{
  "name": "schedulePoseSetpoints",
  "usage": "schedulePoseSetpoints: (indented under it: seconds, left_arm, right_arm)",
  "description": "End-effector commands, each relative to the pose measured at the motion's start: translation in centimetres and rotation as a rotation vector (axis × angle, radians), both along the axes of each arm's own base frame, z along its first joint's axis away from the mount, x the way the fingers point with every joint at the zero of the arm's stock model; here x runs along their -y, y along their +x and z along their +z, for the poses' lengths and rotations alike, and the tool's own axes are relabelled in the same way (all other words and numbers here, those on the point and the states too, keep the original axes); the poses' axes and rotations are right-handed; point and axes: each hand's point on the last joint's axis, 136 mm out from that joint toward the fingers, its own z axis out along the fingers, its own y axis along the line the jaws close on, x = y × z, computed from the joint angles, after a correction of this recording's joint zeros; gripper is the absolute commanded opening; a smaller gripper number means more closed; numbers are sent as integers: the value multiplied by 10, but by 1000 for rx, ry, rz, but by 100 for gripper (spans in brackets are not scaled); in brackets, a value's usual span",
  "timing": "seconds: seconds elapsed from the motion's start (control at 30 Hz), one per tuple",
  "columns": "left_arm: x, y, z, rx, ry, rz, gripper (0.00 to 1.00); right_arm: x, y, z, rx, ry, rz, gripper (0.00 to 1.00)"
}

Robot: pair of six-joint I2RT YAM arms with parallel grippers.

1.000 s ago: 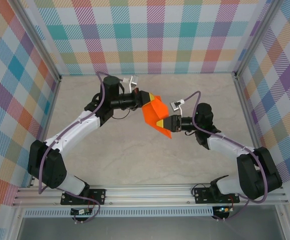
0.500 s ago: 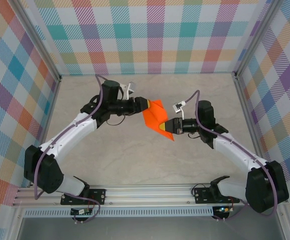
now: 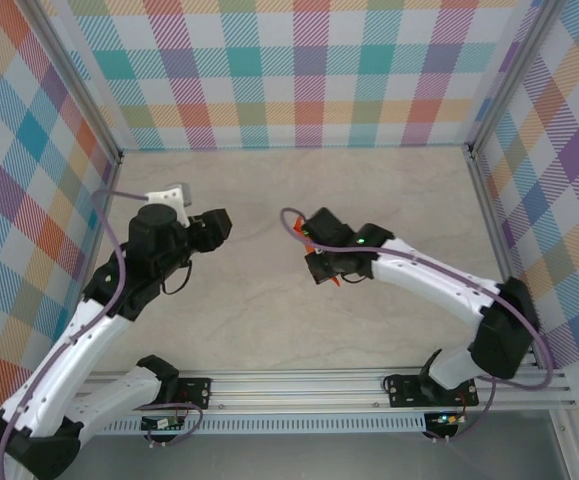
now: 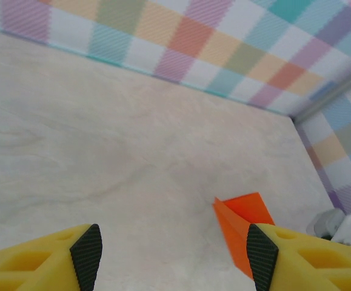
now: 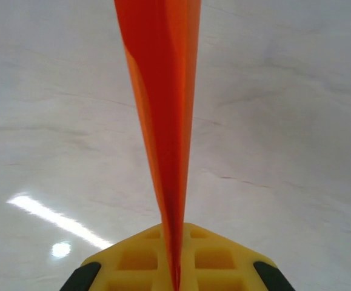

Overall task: Fold a paper plane with a square sheet of paper (fold left side to right side)
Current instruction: Turn over the paper at the center of the table.

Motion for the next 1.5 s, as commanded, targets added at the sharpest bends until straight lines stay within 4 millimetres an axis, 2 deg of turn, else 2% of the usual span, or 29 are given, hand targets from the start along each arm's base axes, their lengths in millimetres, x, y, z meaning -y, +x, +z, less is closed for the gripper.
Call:
schedulePoseSetpoints:
  seconds: [0.0, 0.1, 0.2, 0.37, 0.5, 0.57, 0.63, 0.73, 0.87, 0.97, 1.1, 1.23, 1.33, 1.47]
  left_arm:
    - [-55, -10, -3, 38, 68, 247, 67]
    - [-77, -23, -4, 56, 76, 334, 68]
    - [-86, -30, -6, 60, 83, 366, 69]
    - [-87, -30, -10, 42, 100, 373, 69]
    - [-82, -26, -16, 22, 96, 359, 69]
    - [-77, -24, -20, 12, 80, 346, 69]
    - [-70, -20, -27, -3, 67, 322, 69]
    - [-63, -15, -35, -34, 73, 297, 71]
    - [-48, -1, -56, -107, 120, 246, 82]
    - [-38, 11, -78, -190, 129, 233, 89]
    - [-15, 32, -125, -373, 39, 155, 91]
    - [38, 49, -154, -443, -143, -34, 90]
    - [74, 60, -163, -454, -229, -148, 90]
    - [120, 64, -181, -509, -278, -279, 89]
  right_arm:
    - [60, 23, 18, 224, -551, -92, 2]
    - [50, 32, 10, 254, -744, -52, 2]
    - [35, 39, -8, 265, -895, 13, 2]
    - [18, 44, -49, 227, -1044, 87, 3]
    - [12, 42, -70, 199, -1095, 106, 7]
    - [8, 38, -76, 192, -1118, 122, 11]
    - [6, 32, -84, 169, -1128, 148, 21]
    - [2, 21, -94, 115, -1102, 192, 42]
    - [-7, -1, -94, 27, -905, 204, 65]
    - [-7, -18, -82, -19, -738, 193, 81]
    - [-3, -41, -61, -44, -520, 198, 98]
    - [4, -52, -36, -31, -288, 183, 100]
    - [10, -50, -21, -49, -63, 127, 100]
    - [10, -41, 1, -70, 347, 61, 100]
